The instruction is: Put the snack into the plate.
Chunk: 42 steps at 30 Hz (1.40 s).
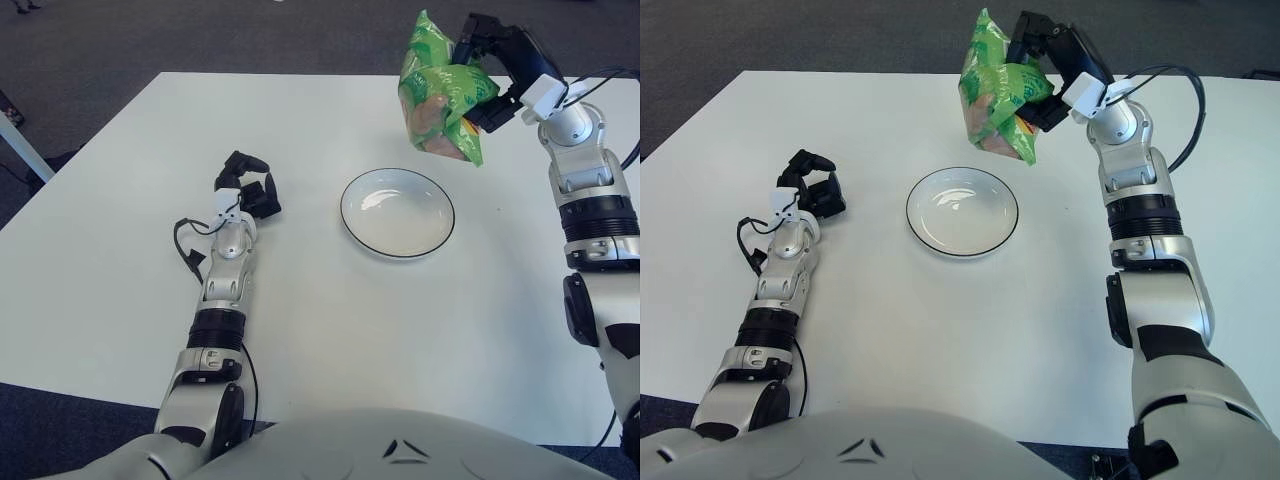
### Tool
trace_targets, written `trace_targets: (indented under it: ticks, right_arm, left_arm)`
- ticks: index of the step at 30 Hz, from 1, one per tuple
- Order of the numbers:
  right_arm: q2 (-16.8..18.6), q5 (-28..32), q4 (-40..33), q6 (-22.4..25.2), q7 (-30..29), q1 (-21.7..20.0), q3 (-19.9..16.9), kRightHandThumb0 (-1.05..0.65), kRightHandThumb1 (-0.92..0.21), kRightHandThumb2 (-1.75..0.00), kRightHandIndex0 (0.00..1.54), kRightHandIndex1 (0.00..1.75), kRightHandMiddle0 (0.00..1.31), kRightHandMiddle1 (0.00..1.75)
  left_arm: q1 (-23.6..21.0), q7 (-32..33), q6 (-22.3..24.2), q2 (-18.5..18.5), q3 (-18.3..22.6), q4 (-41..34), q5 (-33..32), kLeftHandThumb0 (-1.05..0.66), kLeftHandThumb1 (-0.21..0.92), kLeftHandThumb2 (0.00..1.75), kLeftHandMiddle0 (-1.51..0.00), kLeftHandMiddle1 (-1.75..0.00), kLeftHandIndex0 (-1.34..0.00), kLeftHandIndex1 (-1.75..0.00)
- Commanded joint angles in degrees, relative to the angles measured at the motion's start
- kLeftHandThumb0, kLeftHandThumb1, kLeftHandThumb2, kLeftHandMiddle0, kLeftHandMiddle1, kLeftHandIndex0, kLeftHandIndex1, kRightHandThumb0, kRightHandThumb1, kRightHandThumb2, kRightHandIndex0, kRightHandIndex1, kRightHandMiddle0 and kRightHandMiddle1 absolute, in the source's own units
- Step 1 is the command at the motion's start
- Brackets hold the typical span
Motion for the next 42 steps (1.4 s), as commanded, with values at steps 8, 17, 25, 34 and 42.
trace_targets:
  ticks: [8,17,25,34,42]
  right_arm:
    - [1.68,3.9,-8.16,1.35,5.45,4.19,-0.22,0.0,0.07,-1.75,0.88,1.75,0.7,1.73]
    - [0.57,4.71,-15.0,4.61,11.38,6.94,0.31,0.0,0.05,-1.73,0.86,1.75,0.67,1.75]
    - [0.8,6.24,-16.39,4.85,15.66,8.23,0.38,0.0,0.05,-1.74,0.87,1.75,0.67,1.75]
    - [1.03,5.71,-16.72,1.66,17.11,9.58,0.77,0.0,0.05,-1.74,0.87,1.75,0.67,1.75]
    - [0.56,8.17,-17.25,-0.43,22.18,10.75,1.64,0.0,0.07,-1.74,0.92,1.69,0.67,1.75]
  left_arm:
    - [7.45,-0.11,-1.39,-2.9,-0.38,6.15,-0.95,-0.47,0.33,1.3,-1.28,-1.75,-0.6,-1.75]
    - [7.27,0.42,-0.99,-3.07,-0.26,6.15,-1.06,-0.47,0.33,1.29,-1.28,-1.75,-0.59,-1.75]
    - [7.39,0.75,-1.6,-3.13,-0.35,6.29,-0.83,-0.47,0.33,1.3,-1.28,-1.75,-0.6,-1.75]
    - [7.37,1.29,-0.73,-2.97,-0.59,6.11,-0.4,-0.48,0.32,1.31,-1.27,-1.75,-0.6,-1.75]
    - [7.16,1.66,-0.76,-3.09,-0.39,6.43,-0.73,-0.48,0.32,1.31,-1.27,-1.75,-0.61,-1.75]
